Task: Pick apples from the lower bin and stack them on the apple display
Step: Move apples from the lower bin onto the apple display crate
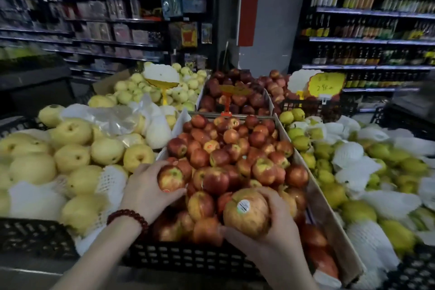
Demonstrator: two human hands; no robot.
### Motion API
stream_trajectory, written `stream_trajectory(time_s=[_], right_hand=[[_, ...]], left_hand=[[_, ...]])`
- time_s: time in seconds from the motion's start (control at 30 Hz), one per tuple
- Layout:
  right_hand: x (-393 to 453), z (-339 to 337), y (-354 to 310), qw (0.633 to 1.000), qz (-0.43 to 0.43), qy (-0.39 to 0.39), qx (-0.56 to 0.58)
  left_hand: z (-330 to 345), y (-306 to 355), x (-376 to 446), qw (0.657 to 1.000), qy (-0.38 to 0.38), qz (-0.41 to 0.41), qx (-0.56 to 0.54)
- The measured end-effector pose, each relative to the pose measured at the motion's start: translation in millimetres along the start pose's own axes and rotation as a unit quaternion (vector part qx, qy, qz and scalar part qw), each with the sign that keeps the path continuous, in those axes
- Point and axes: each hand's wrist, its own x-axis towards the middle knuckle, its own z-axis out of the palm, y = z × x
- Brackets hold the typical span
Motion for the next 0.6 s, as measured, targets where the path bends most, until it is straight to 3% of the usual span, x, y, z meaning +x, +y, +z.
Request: stream_trajectory(time_s=[0.13,0.27,0.43,0.6], right_hand=[[38,26,-1,0.998,0.018,-0.032,-0.056],[51,45,21,0.991,-0.001,-0.051,-0.120],[43,54,40,0.956,-0.086,-0.110,-0.257],[41,62,39,0.955,-0.099,-0.116,-0.256]], left_hand=[[25,-12,21,0.994,-0.103,-0.021,0.004],[89,-68,38,0.979,-0.201,-0.010,0.025],[72,-52,19,0.982,-0.189,0.001,0.031],[64,-40,14,0.987,-0.157,0.001,0.018]])
